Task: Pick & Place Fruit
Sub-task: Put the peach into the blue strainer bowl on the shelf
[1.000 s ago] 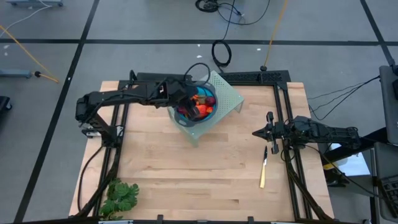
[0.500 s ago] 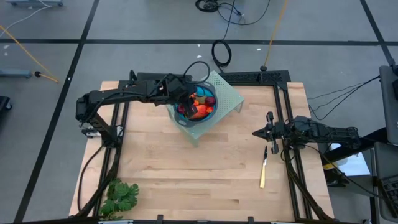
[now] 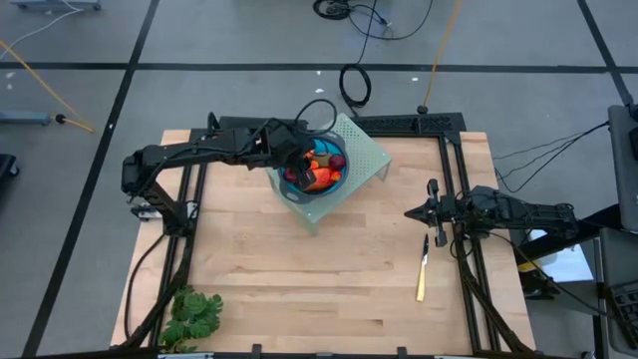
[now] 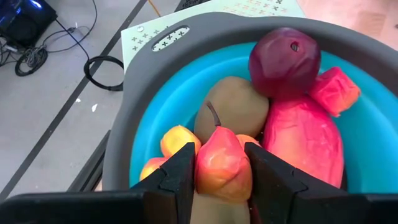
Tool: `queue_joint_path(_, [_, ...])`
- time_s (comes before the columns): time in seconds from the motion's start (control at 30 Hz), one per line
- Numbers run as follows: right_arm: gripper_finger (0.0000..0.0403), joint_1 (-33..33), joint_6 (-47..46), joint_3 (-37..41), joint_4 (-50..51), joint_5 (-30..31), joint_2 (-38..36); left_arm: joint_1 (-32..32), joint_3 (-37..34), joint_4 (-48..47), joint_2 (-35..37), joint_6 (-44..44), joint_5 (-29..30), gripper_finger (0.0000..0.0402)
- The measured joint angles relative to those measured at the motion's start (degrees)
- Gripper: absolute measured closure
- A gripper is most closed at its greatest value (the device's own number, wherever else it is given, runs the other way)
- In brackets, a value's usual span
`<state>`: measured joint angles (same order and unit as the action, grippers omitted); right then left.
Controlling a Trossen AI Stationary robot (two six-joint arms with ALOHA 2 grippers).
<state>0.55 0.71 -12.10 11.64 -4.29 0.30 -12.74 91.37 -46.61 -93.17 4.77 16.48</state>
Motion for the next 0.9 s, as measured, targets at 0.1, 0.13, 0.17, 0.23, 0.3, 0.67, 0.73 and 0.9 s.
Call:
queue_joint_path(0.1, [0.0403, -0.01, 0.0, 0.0, 0.0, 0.0, 0.0, -0.29, 0.0, 0.02, 0.0, -0.04, -0.03, 0.027])
queue_joint_path(0.13, [0.0403, -0.01, 0.0, 0.0, 0.0, 0.0, 0.0, -0.44, 0.0, 0.02, 0.0, -0.03, -0.05, 0.027])
queue_joint_path(0.17, [0.0403, 0.0, 0.0, 0.0, 0.0, 0.0, 0.0, -0.61, 0.0, 0.02, -0.02, -0.01, -0.16, 0.027])
queue_joint_path(0.23, [0.0403, -0.02, 0.0, 0.0, 0.0, 0.0, 0.0, -1.07, 0.0, 0.02, -0.02, 0.23, -1.36, 0.027])
queue_joint_path(0.3, [0.0403, 0.0, 0.0, 0.0, 0.0, 0.0, 0.0, -1.54, 0.0, 0.03, -0.02, 0.62, -2.88, 0.027])
queue_joint_path(0.67, [0.0403, -0.02, 0.0, 0.0, 0.0, 0.0, 0.0, -1.85, -0.06, -0.32, -0.86, 1.37, -3.4, 0.027])
queue_joint_path(0.73, [0.0403, -0.01, 0.0, 0.0, -0.01, 0.0, -0.02, -1.76, -0.07, 0.05, -1.4, 1.38, -3.46, 0.027])
queue_joint_path(0.9, [0.0403, 0.0, 0.0, 0.0, -0.02, 0.0, -0.02, -1.76, -0.07, 0.22, -1.49, 0.37, -3.18, 0.027])
